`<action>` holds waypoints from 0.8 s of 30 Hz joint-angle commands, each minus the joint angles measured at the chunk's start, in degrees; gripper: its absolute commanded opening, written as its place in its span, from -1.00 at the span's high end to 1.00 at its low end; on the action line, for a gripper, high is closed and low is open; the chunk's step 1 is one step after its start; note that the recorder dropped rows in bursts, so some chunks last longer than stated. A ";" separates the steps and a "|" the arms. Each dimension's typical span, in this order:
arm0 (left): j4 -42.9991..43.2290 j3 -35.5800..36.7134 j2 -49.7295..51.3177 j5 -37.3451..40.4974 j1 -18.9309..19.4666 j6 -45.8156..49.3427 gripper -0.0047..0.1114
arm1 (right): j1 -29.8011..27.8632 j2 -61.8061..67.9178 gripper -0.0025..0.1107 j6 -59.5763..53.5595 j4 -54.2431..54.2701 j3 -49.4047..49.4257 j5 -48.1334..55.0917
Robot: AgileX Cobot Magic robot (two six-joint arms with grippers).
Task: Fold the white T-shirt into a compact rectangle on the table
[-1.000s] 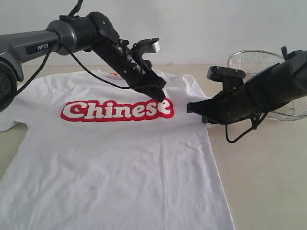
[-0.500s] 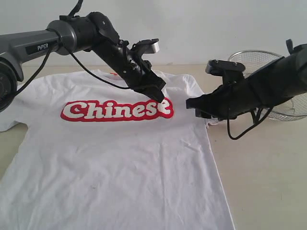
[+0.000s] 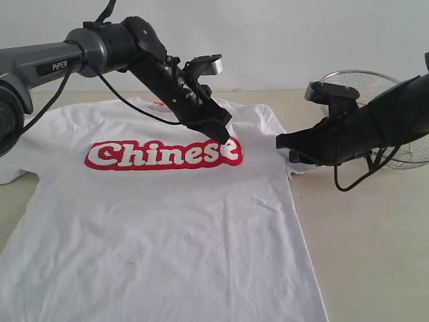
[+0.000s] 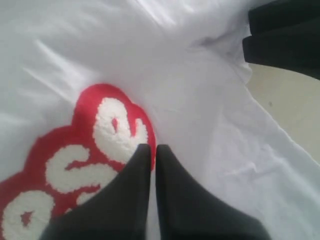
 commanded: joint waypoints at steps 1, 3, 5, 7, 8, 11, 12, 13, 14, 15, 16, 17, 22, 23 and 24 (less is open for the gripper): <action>0.05 -0.28 -0.28 0.36 0.05 -0.48 0.84 | -0.01 -0.74 0.79 -1.23 -0.31 -0.20 1.75; 0.05 -0.28 -0.28 0.36 0.05 -0.48 0.84 | -0.01 -0.74 0.87 -1.23 -0.31 -0.20 2.02; 0.05 -0.28 -0.28 0.36 0.05 -0.48 0.84 | -0.01 -0.35 0.88 -1.23 -0.31 -0.20 2.02; 0.05 -0.28 -0.28 0.36 0.05 -0.48 0.84 | -0.01 0.58 0.88 -1.23 -0.31 -0.20 2.72; 0.05 -0.28 -0.28 0.36 0.05 -0.48 0.84 | -0.01 1.12 0.88 -1.23 -0.31 -0.20 3.02; 0.05 -0.28 -0.28 0.36 0.05 -0.48 0.84 | 0.08 2.42 0.88 -1.47 -0.31 -0.20 2.63; 0.05 -0.28 -0.28 0.36 0.05 -0.48 0.84 | 0.08 2.41 0.88 -1.47 -0.31 -0.20 1.93; 0.05 -0.28 -0.28 0.36 0.05 -0.48 0.84 | 0.08 2.53 0.88 -1.47 -0.31 -0.20 1.48; 0.05 -0.28 -0.28 0.36 0.05 -0.48 0.84 | 0.08 2.63 0.88 -1.73 -0.31 -0.20 0.87; 0.05 -0.28 -0.28 0.36 0.05 -0.48 0.84 | 0.08 2.63 0.88 -1.86 -0.31 -0.20 0.48; 0.05 -0.28 -0.28 0.36 0.05 -0.48 0.84 | 0.08 2.63 0.88 -2.40 -0.31 -0.20 0.15; 0.05 -0.28 -0.28 0.52 0.05 -0.46 0.84 | 0.08 2.63 0.88 -2.71 -0.48 -0.20 -0.47; 0.05 -0.28 -0.28 0.52 0.05 -0.46 0.84 | 0.08 3.70 0.88 -2.71 -2.48 -0.20 -1.74; 0.05 -0.28 -0.28 0.52 0.05 -0.46 0.84 | 0.08 3.83 0.88 -2.71 -3.09 -0.20 -2.01; 0.05 -0.28 -0.28 0.52 0.05 -0.46 0.84 | 0.08 4.29 0.88 -2.71 -3.23 -0.20 -2.13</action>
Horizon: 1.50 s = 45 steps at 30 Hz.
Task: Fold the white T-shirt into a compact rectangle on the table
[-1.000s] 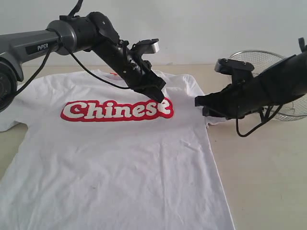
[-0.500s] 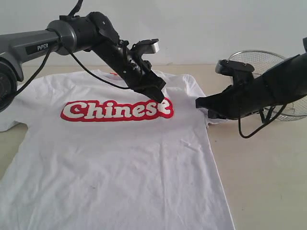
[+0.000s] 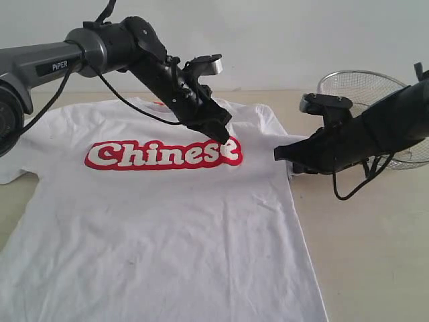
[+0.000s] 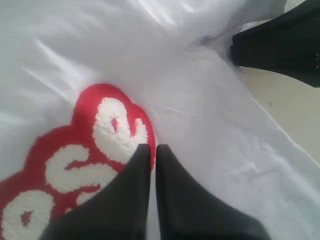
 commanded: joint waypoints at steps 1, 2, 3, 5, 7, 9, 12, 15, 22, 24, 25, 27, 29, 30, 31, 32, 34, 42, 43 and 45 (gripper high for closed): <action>0.05 -0.28 -0.28 0.61 0.05 -0.46 0.84 | -0.17 1.85 0.88 -0.61 -2.46 -0.12 -2.30; 0.05 -0.28 -0.28 0.67 0.05 -0.46 0.84 | -0.27 2.11 0.88 -0.61 -2.46 -0.12 -2.73; 0.05 -0.28 -0.28 0.67 0.05 -0.46 0.84 | -0.25 2.33 0.88 -0.61 -2.67 -0.12 -3.17; 0.05 -0.28 -0.28 0.67 0.05 -0.46 0.84 | -0.51 2.48 0.88 -0.87 -3.29 -0.12 -4.13; 0.05 -0.28 -0.28 0.67 0.05 -0.46 0.84 | -0.56 2.48 0.89 -0.87 -4.98 -0.12 -5.41; 0.05 -0.28 -0.28 0.67 0.05 -0.46 0.84 | -0.56 2.48 0.89 -0.87 -5.68 -0.12 -6.88; 0.05 -0.28 -0.28 0.60 0.05 -0.46 0.84 | -1.28 2.48 0.89 -0.87 -5.68 -0.12 -7.94; 0.05 -0.28 -0.28 0.60 0.05 -0.46 0.84 | -2.93 2.48 0.89 -0.87 -5.68 -0.12 -8.34; 0.05 -0.28 -0.28 0.48 0.05 -0.46 0.84 | -4.83 2.48 0.89 -0.35 -5.68 -2.15 -10.51; 0.05 -0.28 -0.28 0.48 0.05 -0.46 0.84 | -4.83 2.48 0.89 0.53 -5.68 -4.24 -10.95; 0.05 -0.28 -0.28 0.48 0.05 -0.46 0.84 | -4.83 2.48 0.89 1.13 -5.68 -5.61 -11.57; 0.05 -0.28 -0.28 0.48 0.05 -0.46 0.84 | -4.83 2.76 0.89 1.52 -5.68 -7.80 -11.68; 0.05 -0.28 -0.28 0.48 0.05 -0.46 0.84 | -4.83 3.57 0.89 1.76 -5.44 -9.91 -11.76; 0.05 -0.28 -0.28 0.48 0.05 -0.46 0.84 | -4.83 3.99 0.89 2.16 -5.44 -10.99 -11.76; 0.05 -0.28 -0.28 0.48 0.05 -0.46 0.84 | -4.83 4.31 0.89 2.28 -5.44 -11.86 -11.76; 0.05 -0.28 -0.28 0.48 0.05 -0.46 0.84 | -4.83 4.88 0.89 2.28 -5.44 -12.91 -11.83; 0.05 -0.28 -0.28 0.48 0.05 -0.46 0.84 | -4.83 5.13 0.89 3.80 -5.44 -14.74 -10.64; 0.05 -0.28 -0.28 0.48 0.05 -0.46 0.84 | -4.83 4.89 0.89 4.01 -5.44 -19.91 -6.89; 0.05 -0.28 -0.28 0.48 0.05 -0.46 0.84 | -4.83 4.89 0.89 4.01 -5.44 -20.49 -6.33; 0.05 -0.28 -0.28 0.48 0.05 -0.46 0.84 | -4.83 4.89 0.89 4.01 -5.44 -21.15 -4.71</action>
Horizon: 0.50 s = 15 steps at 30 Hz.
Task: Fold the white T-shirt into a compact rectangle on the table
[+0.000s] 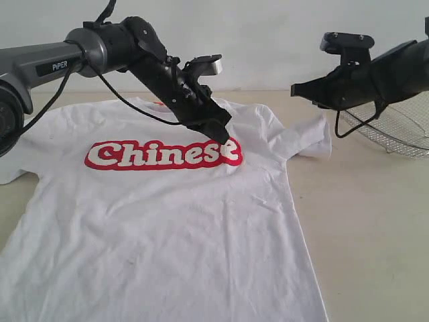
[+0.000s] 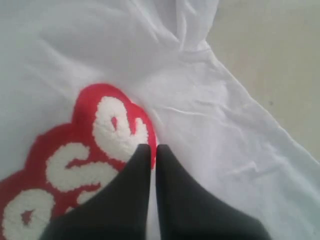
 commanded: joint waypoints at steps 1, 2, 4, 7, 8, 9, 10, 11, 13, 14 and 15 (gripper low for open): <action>-0.17 -0.28 -0.28 0.47 0.05 -0.46 0.84 | -0.30 -0.29 0.89 -0.01 -0.14 -2.00 4.26; -0.17 -0.28 -0.28 0.47 0.05 -0.46 0.84 | -0.30 -0.38 0.89 -0.01 -0.14 -1.98 6.25; -0.17 -0.28 -0.28 0.47 0.05 -0.46 0.84 | -0.30 -0.38 0.89 1.63 -0.14 -1.98 10.09; -0.17 -0.28 -0.28 0.32 0.05 -0.46 0.84 | 0.69 0.27 0.89 1.42 -0.33 -1.75 10.63; -0.17 -0.28 -0.28 0.32 0.05 -0.46 0.84 | 0.98 0.66 0.89 1.55 -0.23 -1.77 11.25; -0.17 -0.28 -0.28 0.32 0.05 -0.46 0.84 | 1.17 0.93 0.89 1.55 -0.23 -1.77 11.72; -0.17 -0.28 -0.28 0.32 0.05 -0.46 0.84 | 1.69 1.36 0.89 1.55 -0.23 -1.77 12.14; -0.17 -0.28 -0.28 0.32 0.05 -0.46 0.84 | 2.25 2.02 0.89 1.55 -0.35 -1.77 12.64; -0.17 -0.28 -0.28 0.32 0.05 -0.46 0.84 | 3.00 3.14 0.89 1.55 -0.35 -1.77 13.11; -0.17 -0.28 -0.28 0.32 0.05 -0.46 0.84 | 3.55 3.78 0.89 1.64 -0.35 -1.77 13.54; -0.17 -0.28 -0.28 0.32 0.05 -0.46 0.84 | 3.82 4.07 0.89 1.67 -0.35 -1.77 13.86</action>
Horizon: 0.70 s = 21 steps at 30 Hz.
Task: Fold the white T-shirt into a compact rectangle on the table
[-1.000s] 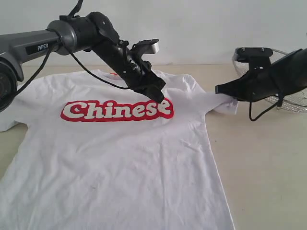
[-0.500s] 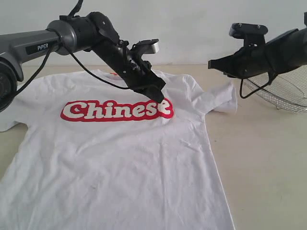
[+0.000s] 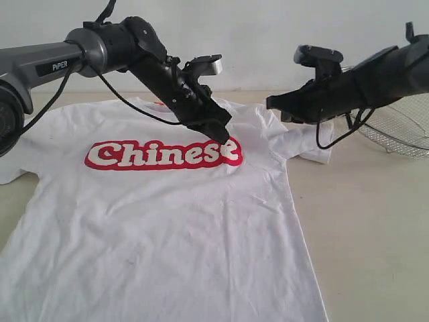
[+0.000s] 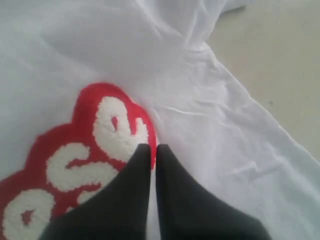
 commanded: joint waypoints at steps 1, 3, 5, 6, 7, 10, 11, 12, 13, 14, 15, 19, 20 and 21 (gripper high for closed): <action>-0.17 -0.28 -0.28 0.32 0.05 -0.46 0.84 | 1.93 2.22 0.89 -0.05 -0.49 -0.14 2.18; -0.17 -0.28 -0.28 0.32 0.05 -0.46 0.84 | 2.62 2.55 0.89 0.54 -0.90 -0.09 3.27; -0.17 -0.28 -0.28 0.32 0.05 -0.46 0.84 | 3.19 2.55 0.89 1.40 -1.93 0.01 5.02; -0.17 -0.28 -0.28 0.32 0.05 -0.46 0.84 | 3.33 2.55 0.89 1.58 -2.39 0.01 5.77; -0.17 -0.28 -0.28 0.32 0.05 -0.46 0.84 | 3.46 2.55 0.89 2.38 -3.17 0.01 6.69; -0.17 -0.28 -0.28 0.09 0.05 -0.46 0.84 | 4.01 2.55 0.89 6.22 -6.38 0.01 10.17; -0.17 -0.28 -0.28 0.09 0.05 -0.46 0.84 | 4.25 2.55 0.89 7.41 -7.15 0.01 12.07; -0.17 -0.28 -0.28 0.09 0.05 -0.46 0.84 | 4.41 2.55 0.89 8.11 -7.87 0.01 13.84; -0.17 -0.28 -0.28 0.09 0.05 -0.46 0.84 | 4.66 2.55 0.89 8.93 -8.88 0.01 15.53; -0.17 -0.28 -0.28 0.09 0.05 -0.46 0.84 | 4.80 2.55 0.89 9.55 -9.25 0.01 17.04; -0.17 -0.28 -0.28 0.09 0.05 -0.46 0.84 | 4.80 2.55 0.89 10.07 -9.25 0.01 18.57; -0.17 -0.28 -0.28 0.09 0.05 -0.46 0.84 | 4.69 1.33 0.89 10.22 -9.50 0.01 21.50; -0.17 -0.28 -0.28 0.09 0.05 -0.46 0.84 | 4.69 0.65 0.89 10.22 -9.62 0.01 21.63; -0.17 -0.28 -0.28 0.09 0.05 -0.46 0.84 | 4.69 -0.29 0.89 10.22 -10.18 0.01 21.39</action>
